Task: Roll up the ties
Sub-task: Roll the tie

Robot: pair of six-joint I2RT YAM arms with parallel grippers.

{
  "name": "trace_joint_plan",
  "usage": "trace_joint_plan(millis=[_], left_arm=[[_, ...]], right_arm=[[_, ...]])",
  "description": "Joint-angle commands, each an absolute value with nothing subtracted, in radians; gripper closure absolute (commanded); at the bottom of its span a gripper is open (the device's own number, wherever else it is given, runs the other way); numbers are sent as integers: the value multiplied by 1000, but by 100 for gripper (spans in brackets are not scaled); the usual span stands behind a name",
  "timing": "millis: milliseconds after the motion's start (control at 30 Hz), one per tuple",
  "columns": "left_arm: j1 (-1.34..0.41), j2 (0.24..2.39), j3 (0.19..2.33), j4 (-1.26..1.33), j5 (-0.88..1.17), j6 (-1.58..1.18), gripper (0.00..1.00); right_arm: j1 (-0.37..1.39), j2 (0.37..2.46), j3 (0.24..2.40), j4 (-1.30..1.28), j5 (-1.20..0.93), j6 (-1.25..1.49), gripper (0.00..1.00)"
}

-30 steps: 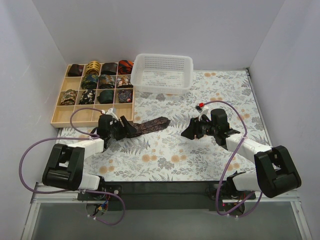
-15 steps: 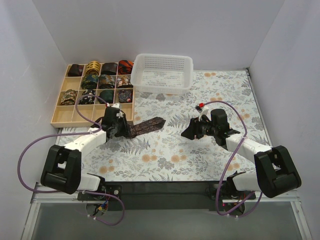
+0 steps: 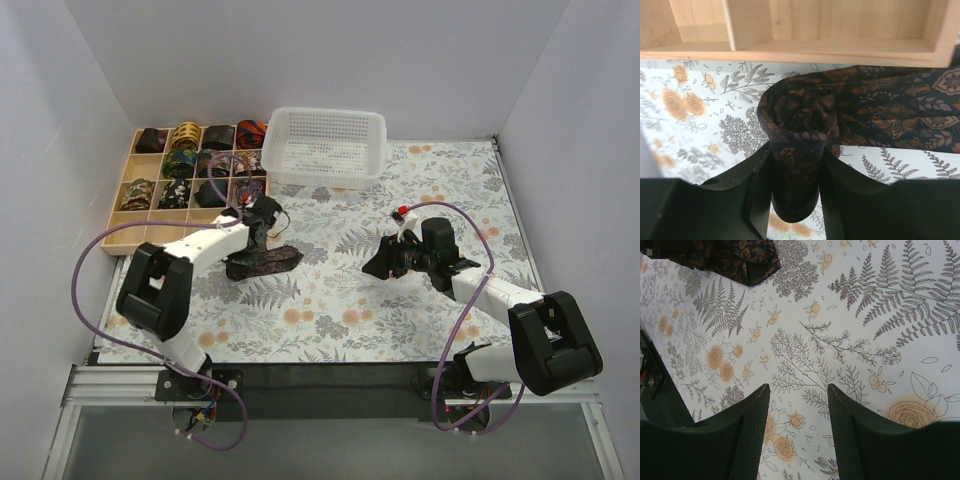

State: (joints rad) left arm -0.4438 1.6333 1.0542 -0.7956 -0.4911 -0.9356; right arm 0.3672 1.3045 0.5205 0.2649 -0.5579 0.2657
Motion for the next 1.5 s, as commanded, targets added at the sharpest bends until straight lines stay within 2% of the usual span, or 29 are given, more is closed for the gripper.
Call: trace_joint_plan(millis=[0,67,200,233,400,433,600,767,833,1033,1333,1467], left_arm=[[-518,1738,1146,-983,-681,-975,65],[-566,1820,1207,-1049,-721,-1005,64],[-662,1877,1288,-1063,-732,-1010,56],[-676,1887,1307,-1052,-715,-1006,51],[-729,1965,1368,-1046,-683,-1011,43],[-730,1971,1376,-1048,-675,-1009,38],[-730,1938,1410,-1026,-649,-999,37],[-730,1803,1401,-967,-604,-977,36],[-727,1766,1370,-948,-577,-973,27],[-667,1588,1202,-841,-416,-933,17],[-588,1373,957,-724,-411,-740,16],[-588,1385,922,-686,-382,-638,14]], right_arm=[[371,1296,523,307,-577,262,52],[371,1296,523,307,-575,261,52],[371,1295,518,308,-569,259,52],[371,1295,517,308,-569,258,52],[371,1298,515,307,-574,258,52],[370,1295,512,307,-574,256,52],[371,1298,509,307,-572,256,52],[373,1299,515,307,-589,255,52],[373,1296,517,308,-592,250,52],[388,1304,526,305,-598,245,52],[403,1322,534,305,-600,250,52],[408,1333,543,305,-603,253,52]])
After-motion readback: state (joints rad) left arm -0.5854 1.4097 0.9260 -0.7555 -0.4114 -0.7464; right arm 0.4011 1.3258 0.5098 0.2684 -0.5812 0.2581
